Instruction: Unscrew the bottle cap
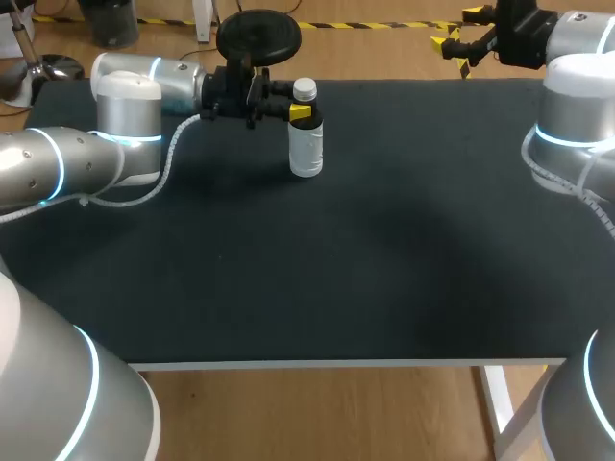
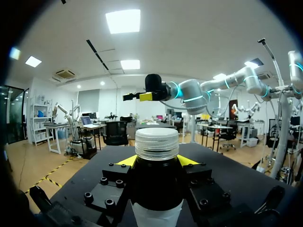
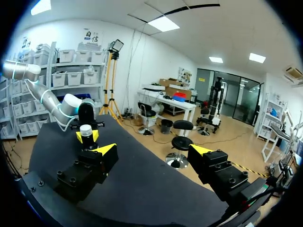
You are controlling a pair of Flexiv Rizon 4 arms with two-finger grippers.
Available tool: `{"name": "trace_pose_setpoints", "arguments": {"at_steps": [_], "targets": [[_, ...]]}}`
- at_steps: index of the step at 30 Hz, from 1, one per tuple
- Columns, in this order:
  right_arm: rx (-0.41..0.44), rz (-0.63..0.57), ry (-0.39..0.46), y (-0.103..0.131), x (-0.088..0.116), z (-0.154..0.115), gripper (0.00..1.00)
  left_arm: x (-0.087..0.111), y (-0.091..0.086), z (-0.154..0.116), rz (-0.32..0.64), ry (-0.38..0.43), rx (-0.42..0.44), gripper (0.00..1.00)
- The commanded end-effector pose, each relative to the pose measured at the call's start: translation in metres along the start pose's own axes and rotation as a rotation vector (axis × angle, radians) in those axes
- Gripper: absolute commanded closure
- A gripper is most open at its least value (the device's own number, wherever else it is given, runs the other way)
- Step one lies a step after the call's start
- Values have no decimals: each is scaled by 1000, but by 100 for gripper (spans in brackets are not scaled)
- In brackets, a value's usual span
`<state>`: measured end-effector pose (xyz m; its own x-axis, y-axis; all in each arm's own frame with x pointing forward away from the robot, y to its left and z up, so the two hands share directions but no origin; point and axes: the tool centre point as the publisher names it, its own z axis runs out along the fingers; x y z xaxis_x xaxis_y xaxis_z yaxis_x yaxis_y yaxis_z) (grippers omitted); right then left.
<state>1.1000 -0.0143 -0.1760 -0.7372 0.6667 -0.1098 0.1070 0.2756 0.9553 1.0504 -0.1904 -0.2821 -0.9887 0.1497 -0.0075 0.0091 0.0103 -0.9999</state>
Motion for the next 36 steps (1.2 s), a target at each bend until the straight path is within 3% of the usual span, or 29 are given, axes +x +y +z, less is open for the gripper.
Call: {"name": "trace_pose_setpoints", "arguments": {"at_steps": [1,11,21,30,36], "targets": [[-69,1,39,-4,6,5,0,0,-1,1,-1,-1,-2,100],[-169,45,199,-1,54,36,0,0,-1,1,-1,-1,-2,100],[-168,29,337,3,99,52,0,0,-1,1,-1,-1,-2,100],[-170,54,418,-2,129,62,0,0,-1,1,-1,-1,-2,100],[-154,63,431,-4,133,64,0,0,-1,1,-1,-1,-2,100]]}}
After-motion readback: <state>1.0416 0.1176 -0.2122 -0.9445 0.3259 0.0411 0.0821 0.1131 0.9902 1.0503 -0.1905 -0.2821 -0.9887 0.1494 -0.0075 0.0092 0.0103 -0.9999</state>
